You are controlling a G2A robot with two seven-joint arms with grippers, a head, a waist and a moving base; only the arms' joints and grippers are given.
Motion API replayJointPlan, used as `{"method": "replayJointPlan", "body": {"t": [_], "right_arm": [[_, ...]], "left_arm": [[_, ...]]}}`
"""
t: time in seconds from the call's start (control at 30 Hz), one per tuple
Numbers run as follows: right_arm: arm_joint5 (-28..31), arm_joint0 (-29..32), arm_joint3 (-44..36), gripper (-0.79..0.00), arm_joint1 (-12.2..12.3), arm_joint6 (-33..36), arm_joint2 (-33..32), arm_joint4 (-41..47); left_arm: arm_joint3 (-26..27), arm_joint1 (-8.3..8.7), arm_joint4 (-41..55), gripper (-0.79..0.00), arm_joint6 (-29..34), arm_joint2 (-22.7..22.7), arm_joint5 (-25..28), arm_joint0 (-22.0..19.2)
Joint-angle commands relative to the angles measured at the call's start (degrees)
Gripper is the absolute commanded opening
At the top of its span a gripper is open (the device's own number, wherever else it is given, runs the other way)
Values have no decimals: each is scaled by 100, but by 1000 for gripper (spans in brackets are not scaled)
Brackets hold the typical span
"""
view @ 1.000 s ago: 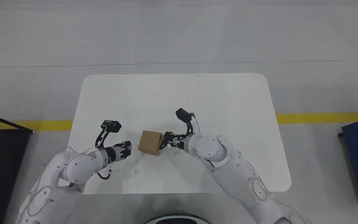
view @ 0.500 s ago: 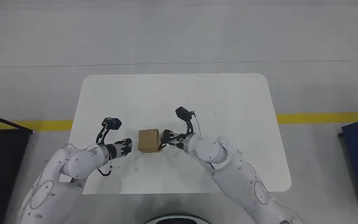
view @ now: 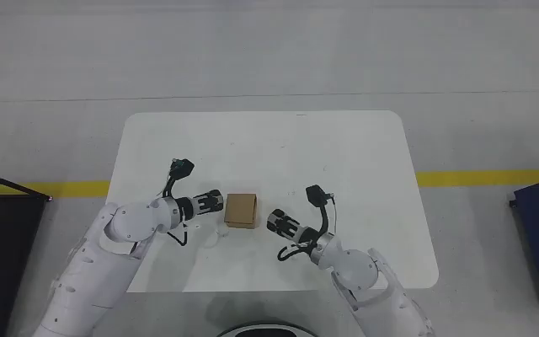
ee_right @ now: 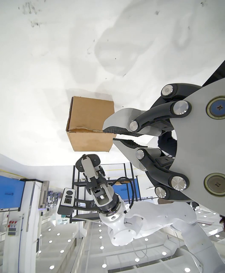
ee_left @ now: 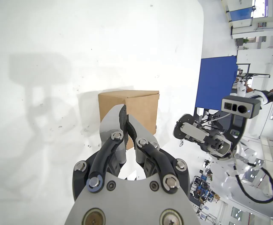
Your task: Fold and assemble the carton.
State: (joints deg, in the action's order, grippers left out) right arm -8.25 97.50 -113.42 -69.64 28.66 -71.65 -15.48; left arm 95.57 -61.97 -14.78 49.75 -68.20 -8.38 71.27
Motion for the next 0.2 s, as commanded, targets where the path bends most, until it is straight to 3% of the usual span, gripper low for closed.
{"method": "replayJointPlan", "body": {"t": [0.0,0.1,0.13,0.17], "right_arm": [[153,185,-103,-785,28,32,-105,-24],[241,192,-125,-785,45,70,-118,-98],[281,140,-88,-785,45,85,-116,-74],[329,74,-36,-785,44,108,-114,-12]], "left_arm": [[22,36,-138,-785,-148,-192,8,58],[158,111,-52,-785,-324,-728,83,274],[241,142,-14,-751,-365,-946,135,382],[352,172,39,-594,-411,-1176,231,501]]}}
